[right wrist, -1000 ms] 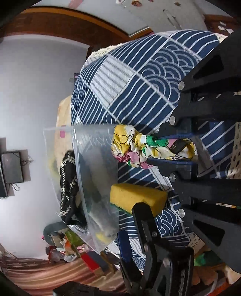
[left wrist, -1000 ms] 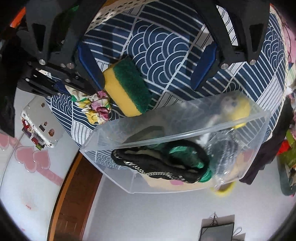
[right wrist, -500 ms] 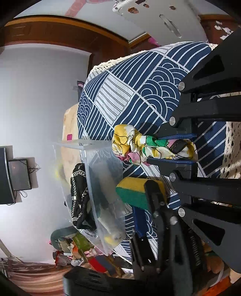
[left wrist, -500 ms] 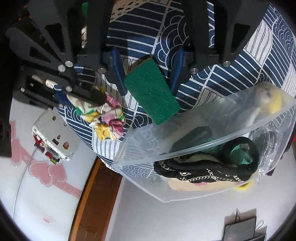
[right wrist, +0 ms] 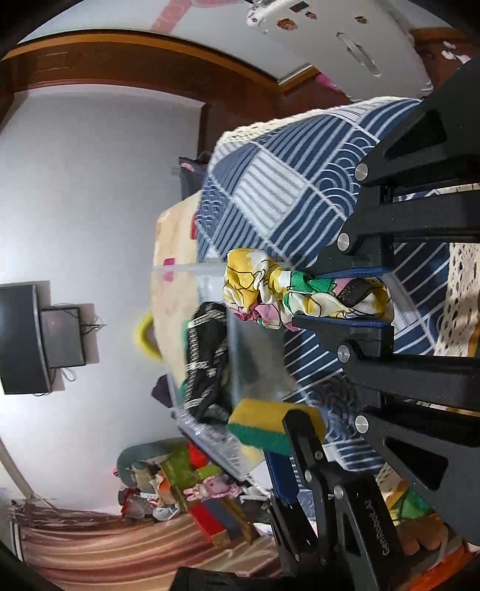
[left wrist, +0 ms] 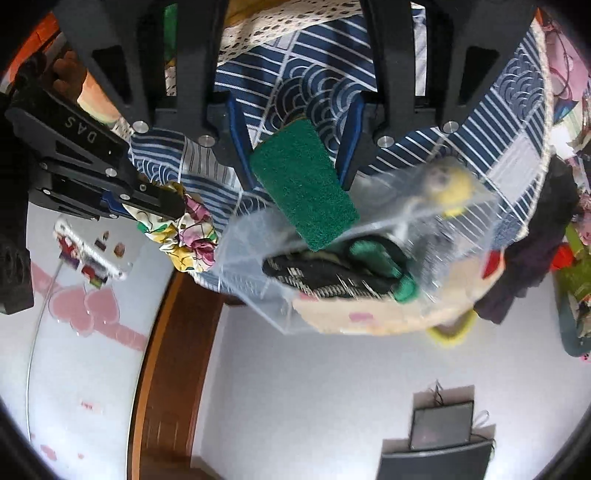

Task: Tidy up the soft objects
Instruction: 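Place the sponge into the box with the left tool while the right places the scrunchie in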

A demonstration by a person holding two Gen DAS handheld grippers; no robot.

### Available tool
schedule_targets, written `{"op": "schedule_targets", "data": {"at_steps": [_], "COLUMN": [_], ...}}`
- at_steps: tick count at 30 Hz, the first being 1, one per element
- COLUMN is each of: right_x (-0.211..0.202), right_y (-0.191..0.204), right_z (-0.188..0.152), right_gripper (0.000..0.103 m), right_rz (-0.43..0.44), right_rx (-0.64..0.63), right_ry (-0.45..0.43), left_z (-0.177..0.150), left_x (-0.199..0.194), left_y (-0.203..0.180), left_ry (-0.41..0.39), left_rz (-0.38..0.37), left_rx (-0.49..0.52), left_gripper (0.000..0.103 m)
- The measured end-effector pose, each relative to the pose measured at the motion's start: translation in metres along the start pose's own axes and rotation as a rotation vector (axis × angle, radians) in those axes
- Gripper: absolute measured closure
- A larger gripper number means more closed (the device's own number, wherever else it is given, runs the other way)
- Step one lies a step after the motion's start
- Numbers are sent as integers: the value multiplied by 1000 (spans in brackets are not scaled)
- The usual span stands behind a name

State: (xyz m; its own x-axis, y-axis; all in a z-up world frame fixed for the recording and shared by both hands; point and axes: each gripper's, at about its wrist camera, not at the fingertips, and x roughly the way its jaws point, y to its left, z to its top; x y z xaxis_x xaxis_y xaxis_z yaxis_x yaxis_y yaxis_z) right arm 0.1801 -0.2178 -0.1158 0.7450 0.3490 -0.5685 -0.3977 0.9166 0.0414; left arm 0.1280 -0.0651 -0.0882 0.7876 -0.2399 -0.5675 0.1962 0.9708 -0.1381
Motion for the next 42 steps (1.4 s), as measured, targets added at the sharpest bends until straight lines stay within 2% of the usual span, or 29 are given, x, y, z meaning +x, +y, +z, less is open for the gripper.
{"op": "schedule_targets", "data": {"at_steps": [5, 14, 20, 25, 30, 35, 37, 42], "right_x": [-9, -3, 17, 47, 74, 79, 76, 69], "right_y": [6, 19, 23, 26, 27, 27, 29, 31], "right_z": [20, 61, 70, 64, 56, 53, 52, 51], "right_gripper": [88, 88, 88, 88, 88, 84, 79, 59], "right_rz": [10, 10, 15, 14, 15, 18, 0, -15], "right_rx": [-7, -51, -34, -29, -25, -33, -50, -70], "right_ry": [-60, -161, -153, -84, -4, 17, 15, 12], "left_z": [12, 38, 47, 43, 36, 29, 27, 26], "left_x": [-31, -40, -11, 23, 42, 49, 46, 34], "left_y": [23, 64, 73, 72, 79, 83, 84, 86], "left_ry": [-92, -178, -140, -70, -42, -21, -23, -20], "left_rz": [41, 97, 111, 121, 122, 97, 94, 72], "left_rx": [-20, -83, -92, -76, -71, -79, -79, -94], "left_gripper": [59, 59, 59, 59, 58, 56, 53, 49]}}
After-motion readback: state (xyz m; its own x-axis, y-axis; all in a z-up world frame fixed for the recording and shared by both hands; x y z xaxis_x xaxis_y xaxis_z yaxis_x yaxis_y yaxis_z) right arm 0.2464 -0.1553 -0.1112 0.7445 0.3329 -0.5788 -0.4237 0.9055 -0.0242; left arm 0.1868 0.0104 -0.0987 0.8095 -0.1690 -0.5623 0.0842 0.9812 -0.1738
